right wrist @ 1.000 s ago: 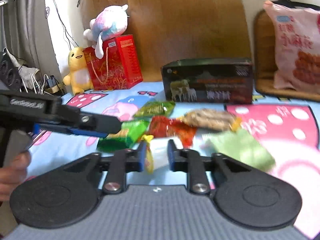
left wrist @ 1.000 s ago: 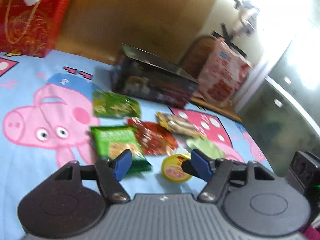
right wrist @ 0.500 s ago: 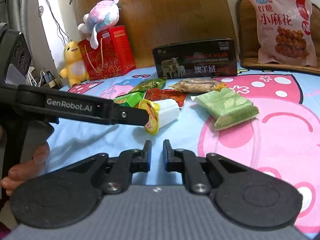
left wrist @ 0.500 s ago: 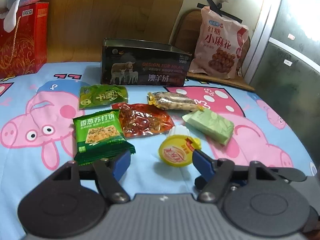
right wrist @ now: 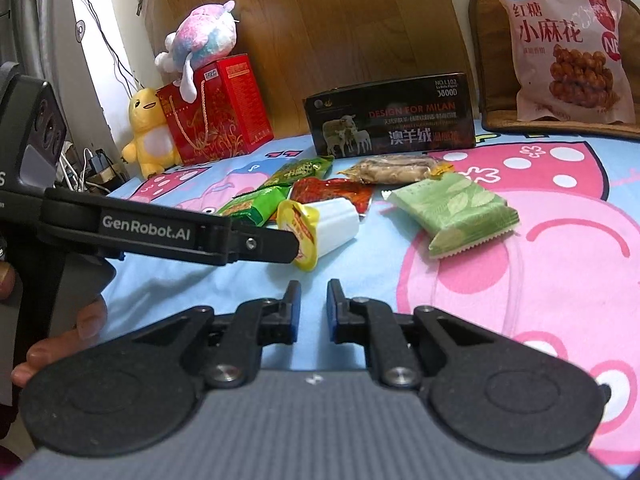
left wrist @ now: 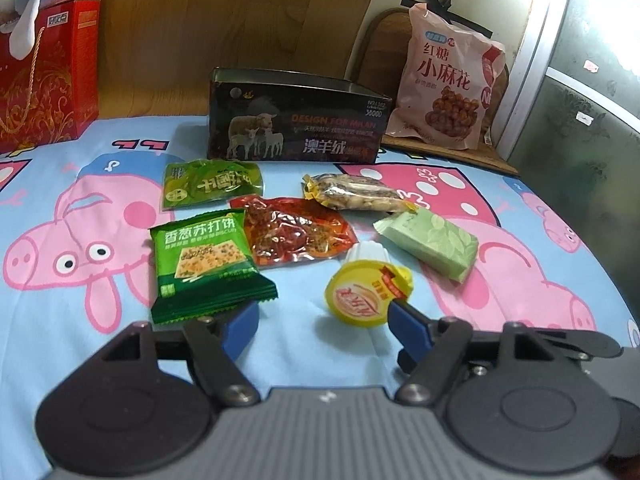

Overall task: Organize snacks
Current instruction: 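Move the open left gripper toward the yellow-lidded jelly cup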

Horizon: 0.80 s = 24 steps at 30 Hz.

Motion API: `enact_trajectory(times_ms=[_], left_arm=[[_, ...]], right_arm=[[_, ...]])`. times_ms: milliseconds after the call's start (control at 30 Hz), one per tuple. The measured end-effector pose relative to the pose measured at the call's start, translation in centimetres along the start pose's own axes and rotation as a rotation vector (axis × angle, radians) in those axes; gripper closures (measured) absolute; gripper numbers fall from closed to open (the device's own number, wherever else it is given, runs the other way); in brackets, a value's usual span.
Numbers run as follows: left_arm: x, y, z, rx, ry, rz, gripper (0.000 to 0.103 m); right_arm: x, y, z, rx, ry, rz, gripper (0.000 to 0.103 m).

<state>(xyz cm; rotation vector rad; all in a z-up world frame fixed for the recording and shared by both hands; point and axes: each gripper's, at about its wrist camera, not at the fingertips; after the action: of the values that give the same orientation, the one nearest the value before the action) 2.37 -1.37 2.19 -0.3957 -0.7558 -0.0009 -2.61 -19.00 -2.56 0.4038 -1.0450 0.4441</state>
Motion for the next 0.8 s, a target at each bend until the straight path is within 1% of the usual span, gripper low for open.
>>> enact_trajectory(times_ms=[367,633,800], left_arm=[[-0.2,0.6,-0.2,0.003,-0.003,0.000,0.029],[-1.6,1.2,0.3,-0.025,-0.076,-0.044,0.027],[-1.5,1.8,0.4,-0.053,-0.088,-0.014,0.026]], right_arm=[[0.0,0.2,0.0,0.003,-0.002,-0.002,0.082],[0.0,0.2,0.0,0.005,-0.004,-0.004,0.082],[0.0,-0.2,0.0,0.010,-0.007,-0.011,0.082]])
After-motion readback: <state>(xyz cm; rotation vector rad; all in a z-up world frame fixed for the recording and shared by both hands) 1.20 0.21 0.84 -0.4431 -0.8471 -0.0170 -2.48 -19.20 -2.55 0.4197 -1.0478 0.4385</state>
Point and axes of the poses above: each gripper's, at about its wrist camera, not at the fingertips, and z roughly against the way its jaws point, y to its left, x to its top, and after that the axes turned 11 degrees about z, right-handed
